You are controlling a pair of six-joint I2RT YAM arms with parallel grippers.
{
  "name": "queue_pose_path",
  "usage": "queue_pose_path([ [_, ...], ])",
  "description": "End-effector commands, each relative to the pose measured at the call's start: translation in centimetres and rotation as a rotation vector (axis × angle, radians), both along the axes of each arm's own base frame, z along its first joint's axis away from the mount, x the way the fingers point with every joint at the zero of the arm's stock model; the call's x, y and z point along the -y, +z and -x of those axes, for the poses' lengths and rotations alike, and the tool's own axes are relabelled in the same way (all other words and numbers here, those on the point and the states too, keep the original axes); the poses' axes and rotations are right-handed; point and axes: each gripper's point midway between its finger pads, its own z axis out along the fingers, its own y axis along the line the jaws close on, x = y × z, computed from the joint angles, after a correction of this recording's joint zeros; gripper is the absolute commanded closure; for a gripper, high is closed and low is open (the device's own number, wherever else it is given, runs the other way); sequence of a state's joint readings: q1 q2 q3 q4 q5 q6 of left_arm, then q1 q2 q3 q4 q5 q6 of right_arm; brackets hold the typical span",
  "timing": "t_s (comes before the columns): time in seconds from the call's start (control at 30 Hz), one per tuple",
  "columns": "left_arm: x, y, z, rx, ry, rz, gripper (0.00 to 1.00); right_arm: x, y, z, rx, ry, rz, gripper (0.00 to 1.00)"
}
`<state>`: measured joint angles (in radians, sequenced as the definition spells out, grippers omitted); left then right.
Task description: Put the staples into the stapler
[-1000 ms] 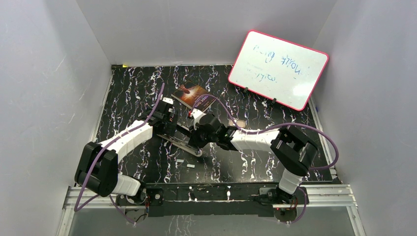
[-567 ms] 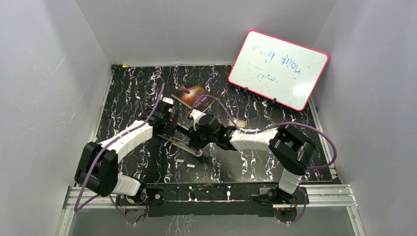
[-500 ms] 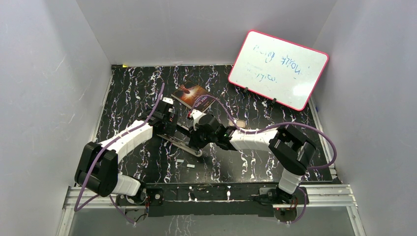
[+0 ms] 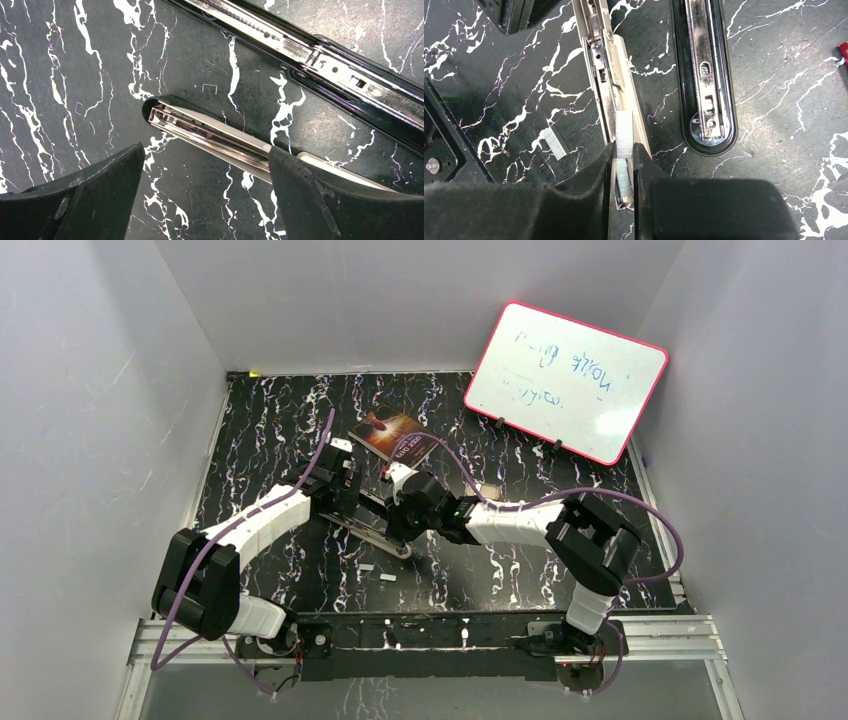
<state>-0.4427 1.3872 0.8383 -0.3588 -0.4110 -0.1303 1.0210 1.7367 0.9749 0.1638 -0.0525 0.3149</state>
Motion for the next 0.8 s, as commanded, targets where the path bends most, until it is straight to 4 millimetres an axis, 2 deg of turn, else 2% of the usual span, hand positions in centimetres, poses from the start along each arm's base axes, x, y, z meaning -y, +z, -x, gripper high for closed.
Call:
queue_pose_path([
  [0.0, -0.3, 0.1, 0.3, 0.004, -0.004, -0.022, 0.07, -1.1, 1.9, -1.3, 0.052, -0.015, -0.031, 1.0],
  [0.13, -0.3, 0.1, 0.3, 0.004, -0.004, -0.022, 0.07, -1.1, 2.0, -1.2, 0.075, -0.009, -0.012, 1.0],
  [0.17, -0.3, 0.1, 0.3, 0.004, -0.004, -0.022, 0.07, -1.1, 1.0, -1.1, 0.065, -0.003, 0.013, 1.0],
  [0.2, -0.3, 0.1, 0.3, 0.003, -0.004, -0.022, 0.07, -1.1, 0.8, -1.1, 0.069, 0.0, 0.02, 1.0],
  [0.47, -0.3, 0.1, 0.3, 0.004, -0.004, -0.022, 0.07, -1.3, 1.1, -1.1, 0.101, 0.003, 0.037, 1.0],
  [0.57, -0.4, 0.1, 0.3, 0.005, -0.003, -0.023, 0.07, -1.3, 2.0, -1.2, 0.139, 0.0, 0.012, 1.0],
  [0.7, -0.4, 0.1, 0.3, 0.004, -0.003, -0.025, 0.07, -1.4, 5.2, -1.0, 0.209, 0.002, -0.09, 1.0],
  [0.77, -0.3, 0.2, 0.3, 0.006, -0.002, -0.022, 0.07, -1.4, 5.8, -0.8, 0.22, 0.01, -0.121, 1.0],
])
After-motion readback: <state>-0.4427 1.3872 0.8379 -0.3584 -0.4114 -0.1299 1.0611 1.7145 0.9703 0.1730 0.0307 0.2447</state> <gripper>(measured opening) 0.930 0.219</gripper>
